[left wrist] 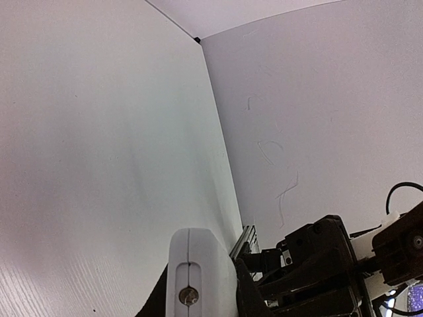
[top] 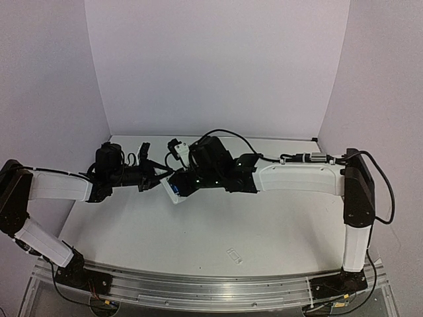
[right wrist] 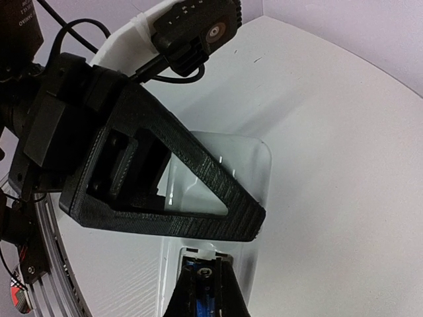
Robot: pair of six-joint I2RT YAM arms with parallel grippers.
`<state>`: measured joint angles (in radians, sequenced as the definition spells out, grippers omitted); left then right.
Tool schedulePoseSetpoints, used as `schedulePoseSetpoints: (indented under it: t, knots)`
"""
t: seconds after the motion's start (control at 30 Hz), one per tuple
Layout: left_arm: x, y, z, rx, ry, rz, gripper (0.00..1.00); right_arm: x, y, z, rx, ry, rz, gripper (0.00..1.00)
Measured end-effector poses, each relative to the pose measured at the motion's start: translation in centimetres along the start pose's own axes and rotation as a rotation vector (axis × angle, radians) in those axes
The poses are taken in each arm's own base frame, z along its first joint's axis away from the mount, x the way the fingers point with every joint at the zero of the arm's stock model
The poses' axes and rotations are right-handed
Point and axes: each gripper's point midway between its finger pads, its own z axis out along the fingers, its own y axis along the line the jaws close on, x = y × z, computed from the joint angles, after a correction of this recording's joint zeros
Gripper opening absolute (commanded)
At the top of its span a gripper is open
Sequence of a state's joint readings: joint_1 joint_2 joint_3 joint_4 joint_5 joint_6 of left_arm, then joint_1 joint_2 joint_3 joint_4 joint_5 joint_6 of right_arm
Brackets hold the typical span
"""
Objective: Load the batteries into the remote control
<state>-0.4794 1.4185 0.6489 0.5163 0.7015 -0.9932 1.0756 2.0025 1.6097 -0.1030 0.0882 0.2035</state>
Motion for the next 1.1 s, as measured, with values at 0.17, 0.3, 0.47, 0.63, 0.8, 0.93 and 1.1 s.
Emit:
schedulePoseSetpoints:
  t: [0.17, 0.3, 0.47, 0.63, 0.8, 0.93, 1.1]
  knots:
    - [-0.2, -0.2, 0.0, 0.005, -0.002, -0.005, 0.00, -0.3, -0.3, 0.0, 0.046, -0.015, 0.004, 0.00]
    - [-0.3, -0.1, -0.1, 0.003, -0.007, -0.008, 0.00, -0.4, -0.3, 0.2, 0.079, -0.023, -0.002, 0.00]
    - [-0.6, 0.2, -0.2, -0.010, -0.019, -0.025, 0.00, -0.3, -0.1, 0.9, 0.126, -0.028, -0.029, 0.00]
    - [-1.1, 0.8, -0.3, -0.026, -0.037, -0.045, 0.00, -0.5, -0.4, 1.7, 0.173, -0.028, -0.048, 0.05]
    - [-1.4, 1.1, -0.4, -0.035, -0.048, -0.067, 0.00, -0.5, -1.0, 2.3, 0.214, -0.021, -0.058, 0.09]
    - [-1.5, 1.2, -0.5, -0.038, -0.053, -0.072, 0.00, -0.5, -1.0, 2.4, 0.217, -0.018, -0.058, 0.08]
    - [-1.5, 1.2, -0.5, -0.038, -0.053, -0.072, 0.00, -0.5, -1.0, 2.4, 0.217, -0.017, -0.060, 0.08]
